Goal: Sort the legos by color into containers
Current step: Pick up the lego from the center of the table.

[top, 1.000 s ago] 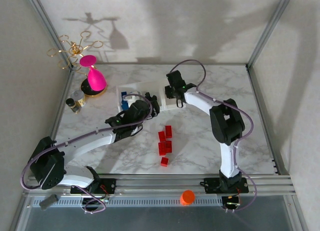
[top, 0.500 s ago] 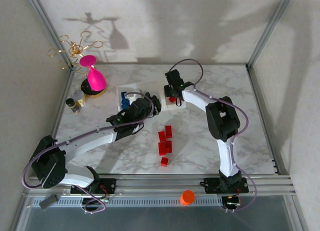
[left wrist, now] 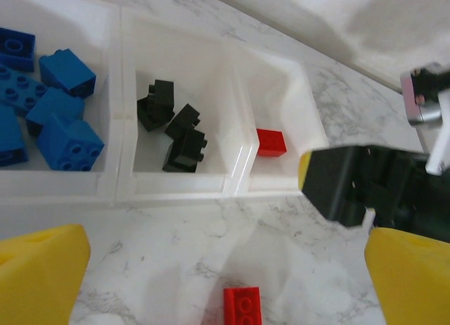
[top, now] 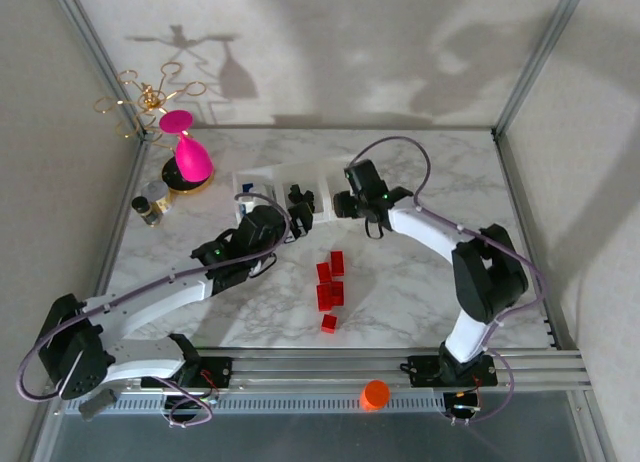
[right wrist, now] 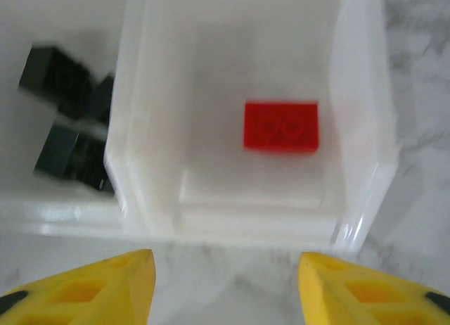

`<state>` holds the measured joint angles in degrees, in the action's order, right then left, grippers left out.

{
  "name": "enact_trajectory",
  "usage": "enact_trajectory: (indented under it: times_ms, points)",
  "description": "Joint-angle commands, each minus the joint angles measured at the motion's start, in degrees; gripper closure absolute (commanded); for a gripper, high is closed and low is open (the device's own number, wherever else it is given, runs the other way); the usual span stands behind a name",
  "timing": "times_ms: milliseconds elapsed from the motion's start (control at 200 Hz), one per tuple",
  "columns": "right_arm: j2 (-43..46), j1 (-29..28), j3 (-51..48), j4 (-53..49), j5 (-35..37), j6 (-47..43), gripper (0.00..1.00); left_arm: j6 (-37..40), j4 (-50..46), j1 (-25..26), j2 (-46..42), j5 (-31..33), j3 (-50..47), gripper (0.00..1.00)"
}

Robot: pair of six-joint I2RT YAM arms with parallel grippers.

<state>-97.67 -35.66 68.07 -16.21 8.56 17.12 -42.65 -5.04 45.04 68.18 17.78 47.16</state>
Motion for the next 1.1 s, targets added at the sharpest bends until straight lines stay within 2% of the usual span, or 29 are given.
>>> enact_trajectory:
  times_ms: [0,170,305,721,1021,1096]
  points:
    - [3.3,-3.0,-4.9,-1.9,-1.0,2.8,0.43,-1.6,-2.0,0.4,-3.9,-0.7,-3.0,0.0]
    - [5.2,-8.8,-11.1,-2.6,-0.1,7.7,0.38,-2.7,-3.5,0.5,-8.2,-1.2,-6.5,0.0]
    - [4.5,-11.0,-13.8,-0.9,-1.2,10.8,0.36,-3.8,-3.9,0.5,-9.9,-1.1,-9.0,0.0]
    - [0.8,-11.8,-14.8,2.4,-2.0,13.0,0.37,-4.8,-4.7,0.4,-10.3,-0.4,-10.5,0.0]
    - [-1.8,-11.9,-14.8,3.5,-2.6,13.0,0.43,-4.6,-4.4,0.4,-9.8,-0.2,-10.3,0.0]
    - [-2.1,-11.8,-15.0,3.8,-2.5,13.0,0.47,-4.5,-4.4,0.4,-9.5,-0.2,-10.1,0.0]
